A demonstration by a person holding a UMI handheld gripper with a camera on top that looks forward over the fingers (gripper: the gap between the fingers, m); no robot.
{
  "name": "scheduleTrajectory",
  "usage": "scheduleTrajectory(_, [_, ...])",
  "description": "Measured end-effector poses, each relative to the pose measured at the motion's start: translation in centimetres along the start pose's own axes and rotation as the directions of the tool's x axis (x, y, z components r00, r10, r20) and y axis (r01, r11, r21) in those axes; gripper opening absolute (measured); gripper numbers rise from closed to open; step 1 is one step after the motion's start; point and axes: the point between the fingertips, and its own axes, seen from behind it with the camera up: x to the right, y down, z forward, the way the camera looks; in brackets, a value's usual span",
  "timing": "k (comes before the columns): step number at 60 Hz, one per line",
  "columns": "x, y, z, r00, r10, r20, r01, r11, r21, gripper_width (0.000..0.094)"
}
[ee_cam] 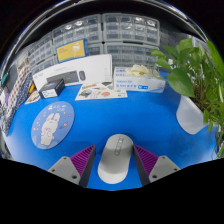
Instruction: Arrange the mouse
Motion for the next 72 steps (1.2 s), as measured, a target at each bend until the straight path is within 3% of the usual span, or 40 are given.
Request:
scheduleTrajectory(10, [0.1,-0.5,0.7,0.999,0.001,-0.035,-0.001,1.0,-0.001,0.068])
scheduleTrajectory(15, [-0.3,-0.6,0.8,0.999,-0.001,-0.037,0.001,1.0,0.012,0.0561])
scheduleTrajectory(16, [-0.4,-0.5,0.8,0.999,0.0,-0.039,0.001,1.0,0.011,0.0492])
scheduleTrajectory(24, [-0.4,-0.5,0.7,0.997,-0.009,-0.08,0.009,1.0,0.006,0.0464])
scheduleTrajectory(25, [-0.4,-0.5,0.7,0.997,-0.01,-0.082,0.01,1.0,0.006,0.0421])
scheduleTrajectory(30, [-0.3,-0.4,0.6,0.995,0.008,-0.103,-0.008,1.0,-0.001,0.0384])
scheduleTrajectory(39, [0.1,-1.2,-0.5,0.983,0.079,-0.165,-0.084,0.996,-0.021,0.0387])
scheduleTrajectory(52, [-2.3,-12.8,-6.6,0.964,0.103,-0.245,-0.063,0.984,0.167,0.0386])
scheduleTrajectory(63, [-10.3,-21.3,-8.0,0.977,0.063,-0.204,-0.006,0.962,0.271,0.0385])
scheduleTrajectory(72, [-17.3,-20.6,-3.7,0.988,-0.003,-0.155,0.037,0.975,0.217,0.0385])
